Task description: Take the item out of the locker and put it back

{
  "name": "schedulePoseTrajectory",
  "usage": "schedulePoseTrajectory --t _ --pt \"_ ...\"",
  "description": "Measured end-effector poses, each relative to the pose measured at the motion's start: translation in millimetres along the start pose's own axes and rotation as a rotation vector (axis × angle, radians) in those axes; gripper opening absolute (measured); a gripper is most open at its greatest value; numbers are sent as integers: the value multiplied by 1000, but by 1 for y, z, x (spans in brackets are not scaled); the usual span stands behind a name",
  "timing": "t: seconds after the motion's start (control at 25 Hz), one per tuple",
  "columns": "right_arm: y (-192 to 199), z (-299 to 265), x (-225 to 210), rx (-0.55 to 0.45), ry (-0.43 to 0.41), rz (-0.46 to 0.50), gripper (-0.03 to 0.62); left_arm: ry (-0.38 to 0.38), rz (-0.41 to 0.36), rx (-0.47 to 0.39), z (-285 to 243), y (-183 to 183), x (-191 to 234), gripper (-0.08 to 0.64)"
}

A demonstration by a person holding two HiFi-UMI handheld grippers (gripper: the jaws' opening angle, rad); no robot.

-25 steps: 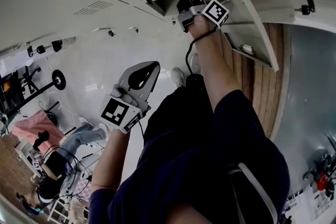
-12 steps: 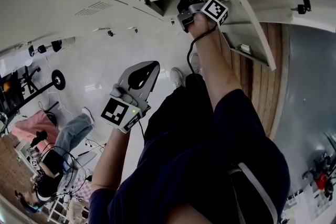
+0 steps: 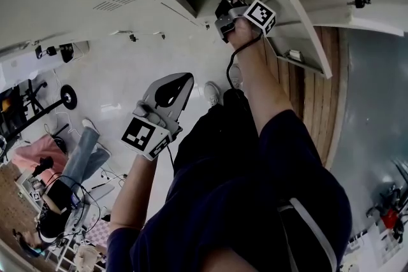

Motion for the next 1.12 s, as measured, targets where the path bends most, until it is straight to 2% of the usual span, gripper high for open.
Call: schedulePoseTrajectory --t 0.24,0.48,0.76,0.96,1.12 --pt "6 24 5 4 12 11 137 13 -8 -22 9 -4 -12 3" --pt "17 63 33 23 -17 41 135 44 -29 -66 19 -14 -26 3" --pt "29 123 105 66 -113 103 97 72 -64 -138 45 -35 -65 3" --pt "41 147 143 87 -187 140 66 86 -69 -172 54 -40 -59 3" --pt "43 176 190 118 -270 190 47 97 -80 -200 56 -51 -67 3"
Point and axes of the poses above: the fingertips, and each gripper's own axes: z backward along the fingers, x to its left, y out of its underside, the point moved 3 cm from there along z, backward along the fingers, and after that the axes turned 13 degrees about -x, right-handed, at the moved point
